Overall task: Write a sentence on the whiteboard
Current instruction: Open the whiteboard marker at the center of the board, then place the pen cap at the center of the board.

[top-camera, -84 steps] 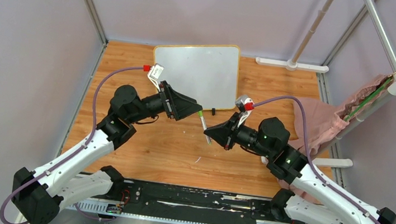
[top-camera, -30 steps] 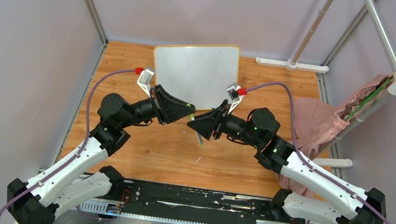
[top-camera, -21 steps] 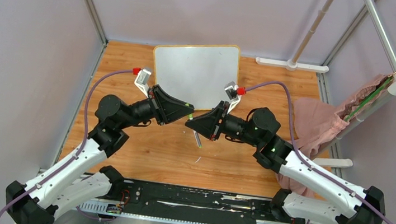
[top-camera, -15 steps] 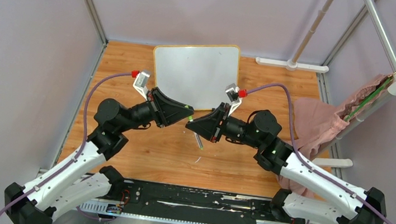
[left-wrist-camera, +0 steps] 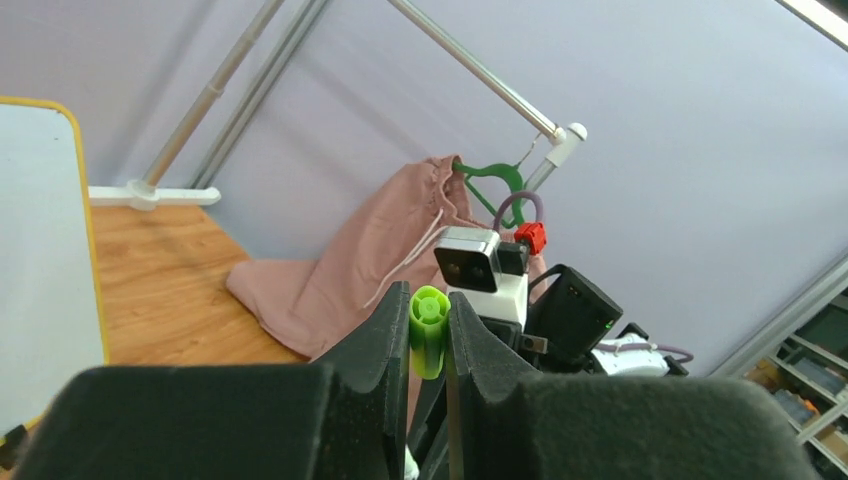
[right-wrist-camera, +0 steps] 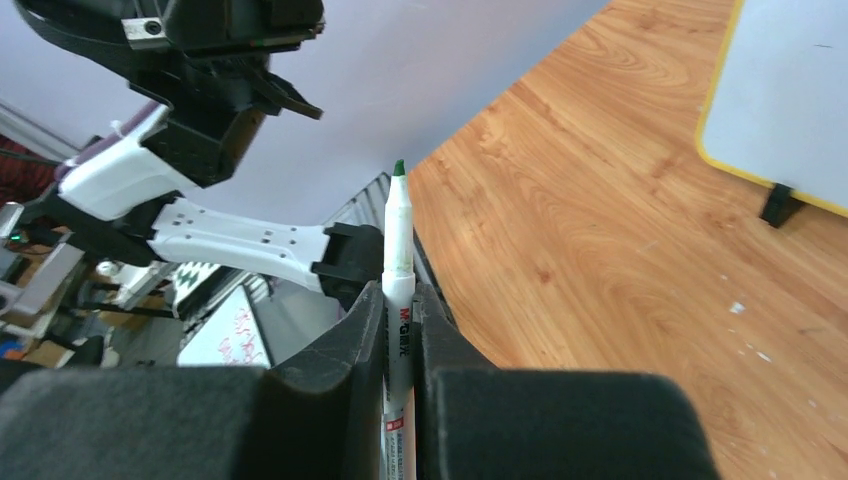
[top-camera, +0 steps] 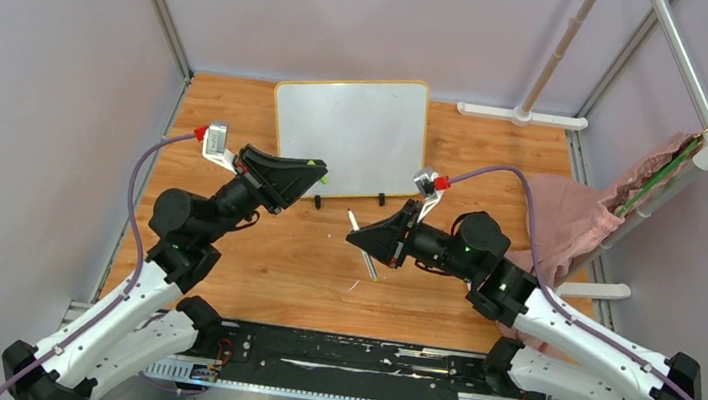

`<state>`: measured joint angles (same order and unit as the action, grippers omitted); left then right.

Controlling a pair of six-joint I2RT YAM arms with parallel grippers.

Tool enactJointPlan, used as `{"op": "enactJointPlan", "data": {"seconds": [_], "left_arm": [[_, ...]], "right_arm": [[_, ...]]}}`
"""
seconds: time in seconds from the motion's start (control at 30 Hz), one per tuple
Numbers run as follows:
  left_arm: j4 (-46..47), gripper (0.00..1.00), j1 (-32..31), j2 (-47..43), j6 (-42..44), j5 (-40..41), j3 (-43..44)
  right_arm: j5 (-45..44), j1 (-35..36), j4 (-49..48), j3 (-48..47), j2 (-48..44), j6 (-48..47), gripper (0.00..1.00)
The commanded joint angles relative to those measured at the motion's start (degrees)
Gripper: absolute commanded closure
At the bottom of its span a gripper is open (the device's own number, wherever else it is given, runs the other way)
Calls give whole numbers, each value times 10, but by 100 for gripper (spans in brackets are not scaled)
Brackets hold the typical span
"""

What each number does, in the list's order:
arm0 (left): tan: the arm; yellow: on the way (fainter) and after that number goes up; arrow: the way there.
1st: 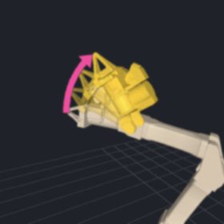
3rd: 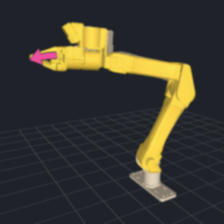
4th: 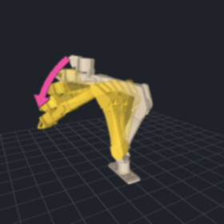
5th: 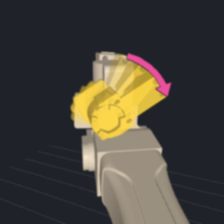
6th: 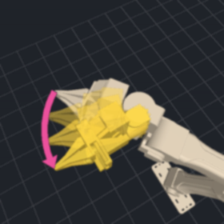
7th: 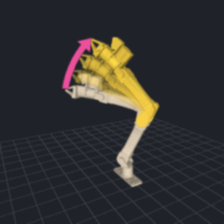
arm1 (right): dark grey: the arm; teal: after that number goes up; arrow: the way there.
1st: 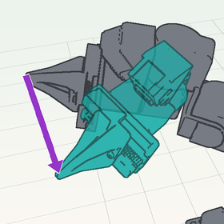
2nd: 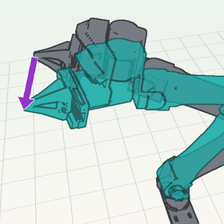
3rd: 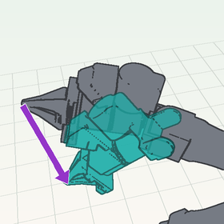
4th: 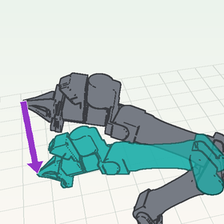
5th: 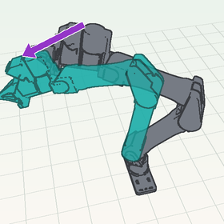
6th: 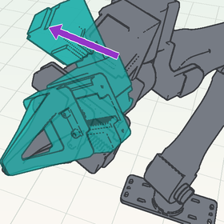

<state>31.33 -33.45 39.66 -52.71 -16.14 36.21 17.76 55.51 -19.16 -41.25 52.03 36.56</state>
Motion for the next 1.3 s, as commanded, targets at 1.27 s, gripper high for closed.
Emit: {"op": "enactJointPlan", "data": {"seconds": [1.27], "left_arm": [[-622, 99, -94, 526, 290, 192, 193]], "right_arm": [[-383, 18, 432, 4, -206, -201, 100]]}}
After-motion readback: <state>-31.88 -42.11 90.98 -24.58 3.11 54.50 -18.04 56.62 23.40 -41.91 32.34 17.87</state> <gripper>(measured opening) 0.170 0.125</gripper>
